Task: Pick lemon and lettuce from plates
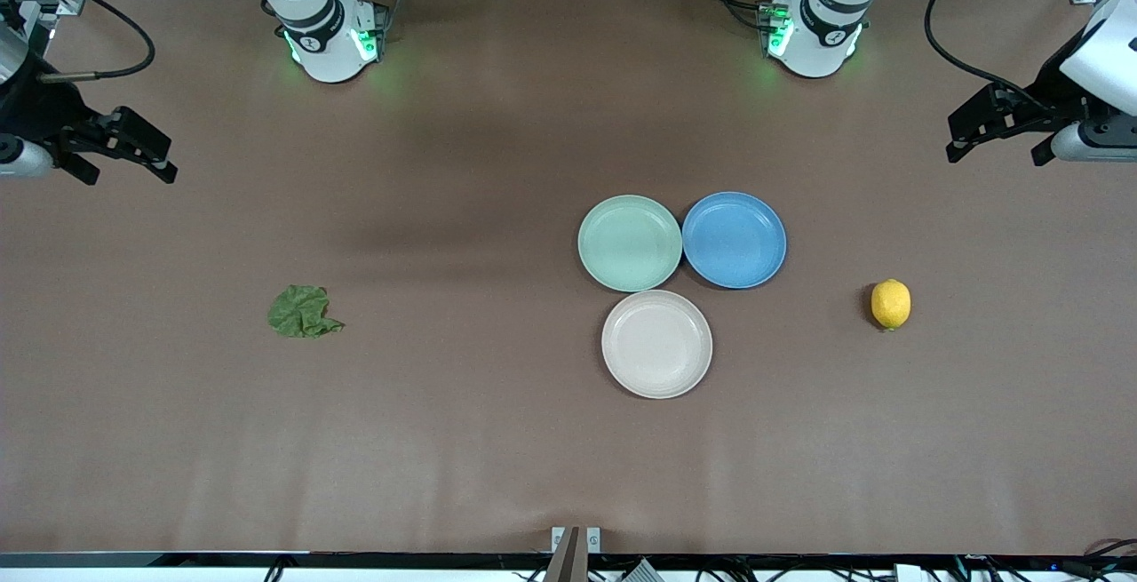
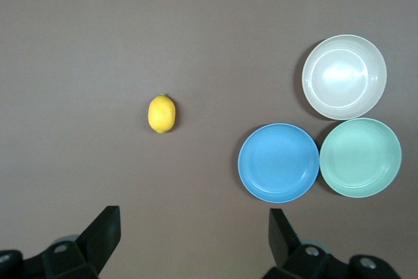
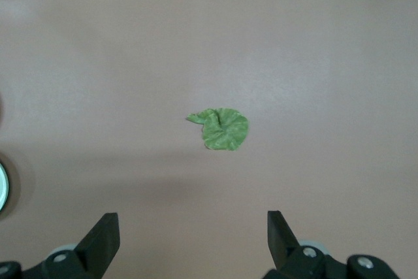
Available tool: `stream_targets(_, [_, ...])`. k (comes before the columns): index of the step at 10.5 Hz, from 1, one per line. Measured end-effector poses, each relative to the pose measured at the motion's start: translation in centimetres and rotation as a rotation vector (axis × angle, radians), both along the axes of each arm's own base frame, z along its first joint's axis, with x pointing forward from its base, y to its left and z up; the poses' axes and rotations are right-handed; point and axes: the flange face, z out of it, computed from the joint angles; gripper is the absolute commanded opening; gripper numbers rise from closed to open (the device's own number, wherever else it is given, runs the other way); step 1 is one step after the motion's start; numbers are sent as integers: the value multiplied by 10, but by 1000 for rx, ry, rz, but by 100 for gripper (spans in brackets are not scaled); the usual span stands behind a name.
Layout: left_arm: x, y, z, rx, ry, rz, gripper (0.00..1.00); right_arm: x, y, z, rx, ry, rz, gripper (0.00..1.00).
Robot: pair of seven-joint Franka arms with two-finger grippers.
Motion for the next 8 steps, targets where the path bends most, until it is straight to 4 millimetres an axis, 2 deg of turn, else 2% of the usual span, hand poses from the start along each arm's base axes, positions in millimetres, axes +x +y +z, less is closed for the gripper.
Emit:
stream_targets(2, [-1,-4,-1,6,6,-7,100,8,-5,-11,2,8,-7,100])
stream_targets(8, [-1,-3,-1,-43,16,0,100,34,-5,-60,4,78,-6,100])
